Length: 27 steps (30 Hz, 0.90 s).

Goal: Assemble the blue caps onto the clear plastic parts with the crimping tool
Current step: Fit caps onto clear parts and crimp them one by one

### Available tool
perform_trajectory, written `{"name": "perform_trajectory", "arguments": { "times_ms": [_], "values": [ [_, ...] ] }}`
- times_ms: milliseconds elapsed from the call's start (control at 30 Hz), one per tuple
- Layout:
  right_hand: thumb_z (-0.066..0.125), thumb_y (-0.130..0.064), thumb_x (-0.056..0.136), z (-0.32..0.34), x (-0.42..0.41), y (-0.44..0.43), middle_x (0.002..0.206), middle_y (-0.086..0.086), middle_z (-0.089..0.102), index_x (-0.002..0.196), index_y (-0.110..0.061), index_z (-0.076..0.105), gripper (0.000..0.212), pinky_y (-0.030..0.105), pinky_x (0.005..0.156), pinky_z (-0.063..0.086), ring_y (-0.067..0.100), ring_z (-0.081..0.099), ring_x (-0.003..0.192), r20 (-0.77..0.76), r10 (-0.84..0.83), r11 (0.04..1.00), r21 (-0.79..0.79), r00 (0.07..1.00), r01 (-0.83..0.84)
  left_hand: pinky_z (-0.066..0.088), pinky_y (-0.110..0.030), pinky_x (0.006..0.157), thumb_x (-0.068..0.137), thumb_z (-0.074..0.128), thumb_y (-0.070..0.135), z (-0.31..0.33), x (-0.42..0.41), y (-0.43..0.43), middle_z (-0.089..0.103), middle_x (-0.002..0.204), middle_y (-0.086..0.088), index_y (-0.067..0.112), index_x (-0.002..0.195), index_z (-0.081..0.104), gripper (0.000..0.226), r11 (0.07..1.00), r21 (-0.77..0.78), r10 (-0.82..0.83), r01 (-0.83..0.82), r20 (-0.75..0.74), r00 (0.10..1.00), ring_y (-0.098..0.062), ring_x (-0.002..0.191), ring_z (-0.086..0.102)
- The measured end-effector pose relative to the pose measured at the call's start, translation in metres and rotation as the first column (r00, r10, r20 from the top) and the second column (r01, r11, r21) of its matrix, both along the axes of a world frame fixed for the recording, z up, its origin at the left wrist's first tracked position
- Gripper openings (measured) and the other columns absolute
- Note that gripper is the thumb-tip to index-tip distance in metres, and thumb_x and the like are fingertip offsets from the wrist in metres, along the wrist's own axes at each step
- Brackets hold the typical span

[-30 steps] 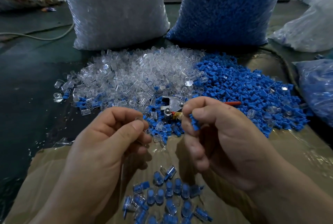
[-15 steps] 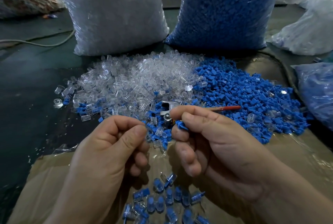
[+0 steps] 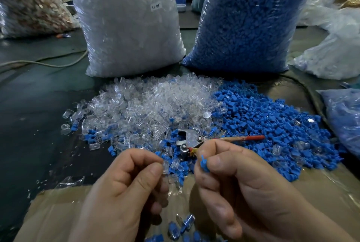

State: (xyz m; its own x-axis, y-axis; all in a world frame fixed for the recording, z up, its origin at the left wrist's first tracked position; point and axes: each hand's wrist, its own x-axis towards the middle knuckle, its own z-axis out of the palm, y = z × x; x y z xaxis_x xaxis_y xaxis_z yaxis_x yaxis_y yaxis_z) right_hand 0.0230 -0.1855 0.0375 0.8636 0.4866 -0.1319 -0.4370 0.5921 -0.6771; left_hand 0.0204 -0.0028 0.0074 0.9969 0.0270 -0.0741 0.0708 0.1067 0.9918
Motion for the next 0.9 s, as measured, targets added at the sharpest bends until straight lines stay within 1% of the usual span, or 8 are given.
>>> {"name": "perform_trajectory", "arguments": {
  "times_ms": [67, 167, 367, 500, 567, 667, 767, 900],
  "values": [
    [0.061, -0.011, 0.07, -0.001, 0.0, 0.0, 0.061, 0.012, 0.042, 0.076, -0.01, 0.054, 0.009, 0.016, 0.03, 0.033, 0.015, 0.041, 0.03, 0.026, -0.003, 0.999, -0.053, 1.0, 0.004, 0.047, -0.031, 0.039, 0.074, 0.082, 0.011, 0.0, -0.001, 0.0, 0.062, 0.055, -0.018, 0.024, 0.072, 0.073, 0.016, 1.0, 0.009, -0.007, 0.007, 0.013, 1.0, -0.028, 0.04, 0.056],
    [0.06, -0.017, 0.064, -0.001, -0.001, -0.002, 0.058, 0.009, 0.041, 0.08, -0.011, 0.062, 0.018, 0.014, 0.03, 0.027, 0.013, 0.036, 0.029, 0.041, 0.018, 0.994, -0.111, 0.999, -0.014, 0.046, -0.025, 0.039, 0.041, 0.071, 0.046, 0.005, -0.004, -0.001, 0.062, 0.053, -0.016, 0.023, 0.071, 0.074, 0.038, 0.999, 0.007, -0.042, 0.042, 0.001, 0.999, -0.025, 0.042, 0.057],
    [0.054, -0.014, 0.075, -0.001, -0.001, 0.001, 0.06, 0.012, 0.053, 0.083, -0.014, 0.067, 0.015, 0.02, 0.033, 0.036, 0.019, 0.048, 0.033, 0.07, 0.036, 0.954, -0.299, 0.997, -0.014, 0.042, -0.026, 0.035, 0.048, 0.073, 0.039, 0.005, -0.003, -0.003, 0.061, 0.053, -0.016, 0.023, 0.07, 0.073, 0.028, 0.999, 0.009, -0.035, 0.035, -0.024, 0.999, -0.026, 0.039, 0.051],
    [0.056, -0.022, 0.082, -0.003, -0.004, 0.007, 0.073, 0.013, 0.067, 0.082, -0.019, 0.061, 0.006, 0.032, 0.042, 0.045, 0.028, 0.057, 0.047, 0.213, -0.062, 0.871, -0.465, 0.975, 0.157, 0.042, -0.027, 0.036, 0.047, 0.073, 0.041, 0.005, -0.002, -0.004, 0.062, 0.054, -0.018, 0.025, 0.072, 0.074, 0.03, 0.999, 0.035, 0.006, -0.005, -0.02, 1.0, -0.027, 0.038, 0.051],
    [0.058, -0.033, 0.084, -0.007, -0.007, 0.006, 0.077, 0.003, 0.069, 0.086, -0.03, 0.063, 0.006, 0.037, 0.052, 0.05, 0.019, 0.062, 0.057, 0.431, -0.056, 0.707, -0.62, 0.9, 0.341, 0.043, -0.028, 0.038, 0.048, 0.073, 0.04, 0.004, -0.002, -0.004, 0.063, 0.055, -0.02, 0.026, 0.073, 0.073, 0.028, 0.998, 0.052, 0.017, -0.016, -0.023, 1.0, -0.028, 0.038, 0.052],
    [0.06, -0.04, 0.089, -0.012, -0.009, 0.003, 0.091, -0.012, 0.062, 0.096, -0.036, 0.064, 0.01, 0.024, 0.067, 0.05, 0.012, 0.064, 0.082, 0.795, 0.171, 0.387, -0.597, 0.582, 0.702, 0.044, -0.028, 0.036, 0.055, 0.069, 0.033, 0.003, -0.001, -0.005, 0.064, 0.056, -0.021, 0.026, 0.072, 0.073, 0.018, 0.998, 0.059, 0.01, -0.008, -0.027, 1.0, -0.026, 0.037, 0.054],
    [0.061, -0.036, 0.093, -0.017, -0.01, 0.006, 0.096, -0.015, 0.062, 0.099, -0.034, 0.067, 0.009, 0.026, 0.067, 0.051, 0.007, 0.063, 0.085, 0.856, 0.274, 0.352, -0.514, 0.439, 0.782, 0.045, -0.027, 0.037, 0.062, 0.076, 0.029, 0.005, -0.002, -0.006, 0.064, 0.057, -0.021, 0.024, 0.071, 0.074, 0.011, 0.997, 0.058, -0.049, 0.051, -0.022, 0.999, -0.027, 0.038, 0.054],
    [0.062, -0.031, 0.091, -0.019, -0.008, 0.007, 0.091, -0.012, 0.064, 0.099, -0.026, 0.068, 0.011, 0.031, 0.067, 0.053, 0.007, 0.063, 0.082, 0.864, 0.31, 0.308, -0.486, 0.397, 0.818, 0.047, -0.025, 0.039, 0.06, 0.077, 0.03, 0.005, -0.004, -0.006, 0.065, 0.057, -0.021, 0.025, 0.073, 0.075, 0.015, 0.993, 0.055, -0.104, 0.105, -0.017, 0.994, -0.026, 0.039, 0.055]
  ]
}}
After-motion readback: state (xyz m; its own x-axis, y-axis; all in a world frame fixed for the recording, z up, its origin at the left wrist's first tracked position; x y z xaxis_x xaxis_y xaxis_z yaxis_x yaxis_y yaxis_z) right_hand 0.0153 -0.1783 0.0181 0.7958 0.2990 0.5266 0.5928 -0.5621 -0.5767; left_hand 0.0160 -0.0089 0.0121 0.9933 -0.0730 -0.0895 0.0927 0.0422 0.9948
